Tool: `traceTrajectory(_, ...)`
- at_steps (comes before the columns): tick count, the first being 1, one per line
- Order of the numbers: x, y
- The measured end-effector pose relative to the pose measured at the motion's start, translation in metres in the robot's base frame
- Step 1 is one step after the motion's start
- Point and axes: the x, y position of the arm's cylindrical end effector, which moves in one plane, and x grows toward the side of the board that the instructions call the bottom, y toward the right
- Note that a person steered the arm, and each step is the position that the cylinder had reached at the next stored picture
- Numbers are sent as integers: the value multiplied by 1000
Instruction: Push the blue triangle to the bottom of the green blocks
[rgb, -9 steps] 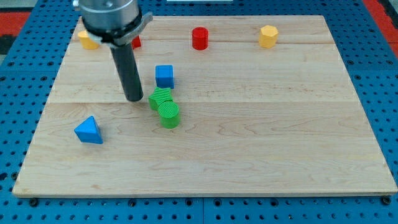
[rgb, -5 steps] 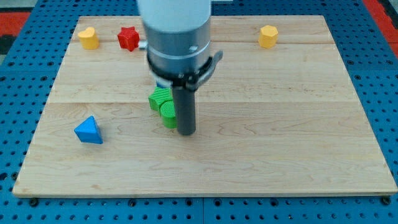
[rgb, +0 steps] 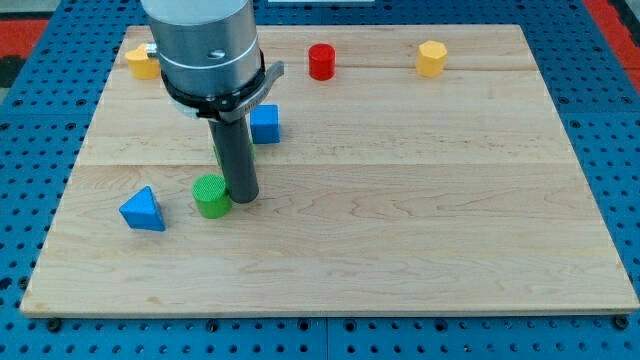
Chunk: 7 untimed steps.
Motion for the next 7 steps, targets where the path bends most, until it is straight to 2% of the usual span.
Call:
traceTrajectory(1, 7, 57)
traceTrajectory(2, 52, 18)
traceTrajectory(3, 61, -57)
traceTrajectory(4, 56, -120)
traceTrajectory(7, 41, -193)
